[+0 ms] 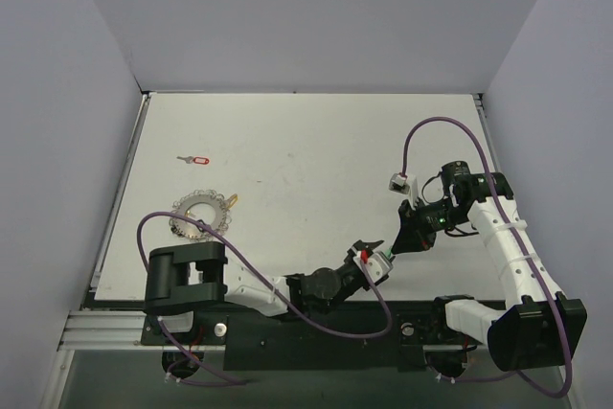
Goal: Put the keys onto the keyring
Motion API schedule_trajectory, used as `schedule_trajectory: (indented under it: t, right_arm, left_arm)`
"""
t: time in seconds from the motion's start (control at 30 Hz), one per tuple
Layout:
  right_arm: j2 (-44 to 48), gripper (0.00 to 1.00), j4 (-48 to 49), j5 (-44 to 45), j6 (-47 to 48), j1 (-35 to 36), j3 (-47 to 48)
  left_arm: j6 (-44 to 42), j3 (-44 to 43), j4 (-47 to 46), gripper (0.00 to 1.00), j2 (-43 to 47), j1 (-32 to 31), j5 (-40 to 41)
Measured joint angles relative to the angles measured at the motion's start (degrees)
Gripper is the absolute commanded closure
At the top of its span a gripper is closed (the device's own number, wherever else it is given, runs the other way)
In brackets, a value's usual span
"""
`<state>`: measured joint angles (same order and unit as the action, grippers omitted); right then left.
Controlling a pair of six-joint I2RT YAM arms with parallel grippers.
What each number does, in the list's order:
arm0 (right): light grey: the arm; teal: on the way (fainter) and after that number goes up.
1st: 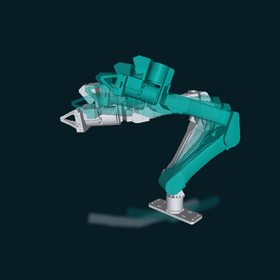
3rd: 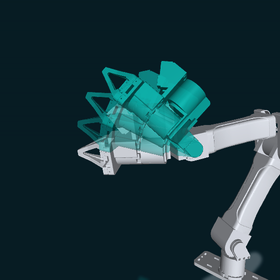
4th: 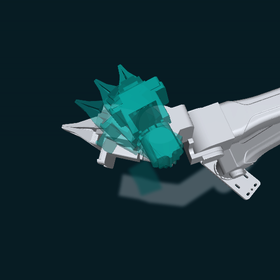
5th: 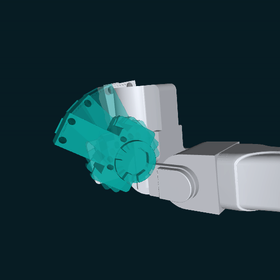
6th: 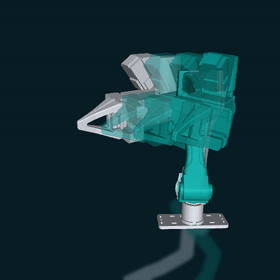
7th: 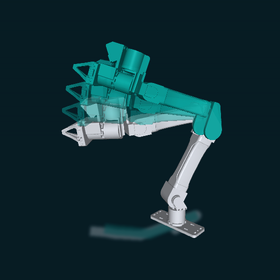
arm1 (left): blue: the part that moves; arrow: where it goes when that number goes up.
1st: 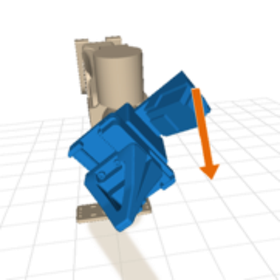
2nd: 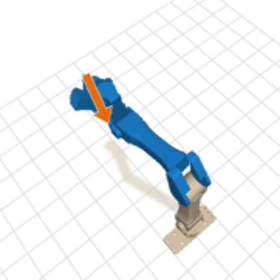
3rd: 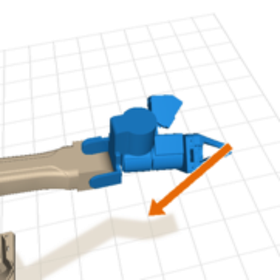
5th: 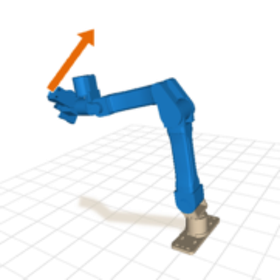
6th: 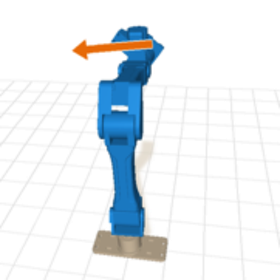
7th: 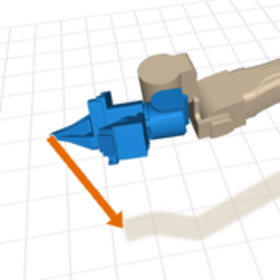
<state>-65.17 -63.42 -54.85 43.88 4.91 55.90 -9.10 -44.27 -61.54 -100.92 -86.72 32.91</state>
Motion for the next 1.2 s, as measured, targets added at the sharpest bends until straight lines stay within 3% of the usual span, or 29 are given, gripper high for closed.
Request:
schedule_trajectory:
  t: [0.7, 0.87, 1.1, 1.2]
  right_arm:
    - [-0.04, 1.00, 1.42, -0.02, -2.51, 0.00, -0.17]
    - [-0.17, 1.00, 1.53, -0.04, -2.62, 0.00, -0.20]
    - [-0.24, 1.00, 1.53, -0.04, -2.97, 0.00, -0.20]
    - [-0.31, 1.00, 1.53, -0.04, -2.99, 0.00, -0.20]
  left_arm:
    - [2.49, -0.90, 2.23, 0.55, -1.22, 2.21, -3.96]
    - [2.69, -0.90, 2.25, 0.59, -1.22, 2.86, -4.61]
    - [2.78, -0.90, 2.34, 0.75, -1.55, 3.39, -5.18]
    - [2.71, -0.90, 2.45, 0.76, -1.88, 3.58, -5.95]
